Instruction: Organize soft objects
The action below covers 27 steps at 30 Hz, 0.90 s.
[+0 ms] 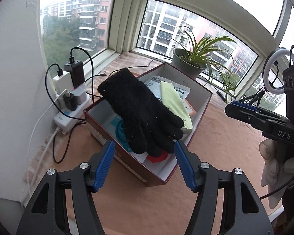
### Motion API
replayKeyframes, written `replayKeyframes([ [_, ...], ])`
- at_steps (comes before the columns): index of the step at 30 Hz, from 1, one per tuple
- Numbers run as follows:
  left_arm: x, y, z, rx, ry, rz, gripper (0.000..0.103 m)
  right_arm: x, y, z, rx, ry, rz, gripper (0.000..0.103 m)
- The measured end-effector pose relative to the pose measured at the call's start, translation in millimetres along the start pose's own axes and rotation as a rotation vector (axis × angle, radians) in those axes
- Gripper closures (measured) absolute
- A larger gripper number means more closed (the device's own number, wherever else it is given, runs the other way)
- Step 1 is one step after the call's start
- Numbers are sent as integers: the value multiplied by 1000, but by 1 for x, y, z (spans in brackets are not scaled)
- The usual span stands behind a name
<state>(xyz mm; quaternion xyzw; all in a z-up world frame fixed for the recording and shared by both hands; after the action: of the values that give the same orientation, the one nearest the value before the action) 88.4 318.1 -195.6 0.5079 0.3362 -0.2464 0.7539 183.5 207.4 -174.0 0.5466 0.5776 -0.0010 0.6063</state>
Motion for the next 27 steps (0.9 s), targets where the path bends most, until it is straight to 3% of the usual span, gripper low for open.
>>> replayKeyframes([
  [4,-10,-10,11,-9,15,14,40,-21,-14,0,6,-4,14,43],
  [10,-28,-26,33,0,51,56,40,-53,-39,11,50,-10,31,43],
  [14,-41,-36,50,19,91,83,40,-77,-54,19,69,-44,62,43],
  [20,-65,-46,72,13,113,133,35,-115,-72,24,80,-90,121,40],
  [22,-73,-49,78,15,113,146,35,-127,-76,25,88,-102,145,34],
  [27,-85,-57,93,29,116,153,32,-152,-86,22,84,-140,186,33],
])
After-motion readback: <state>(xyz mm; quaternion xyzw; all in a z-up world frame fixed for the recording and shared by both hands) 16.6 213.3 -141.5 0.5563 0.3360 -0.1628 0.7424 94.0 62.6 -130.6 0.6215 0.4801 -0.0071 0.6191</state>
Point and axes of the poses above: each gripper's, at about its wrist camera, not at the fingertips, and x roughly the way its jaws point, z to its right, y to its top, the point moved 9 cm from there along x, roughly the way its jaws point
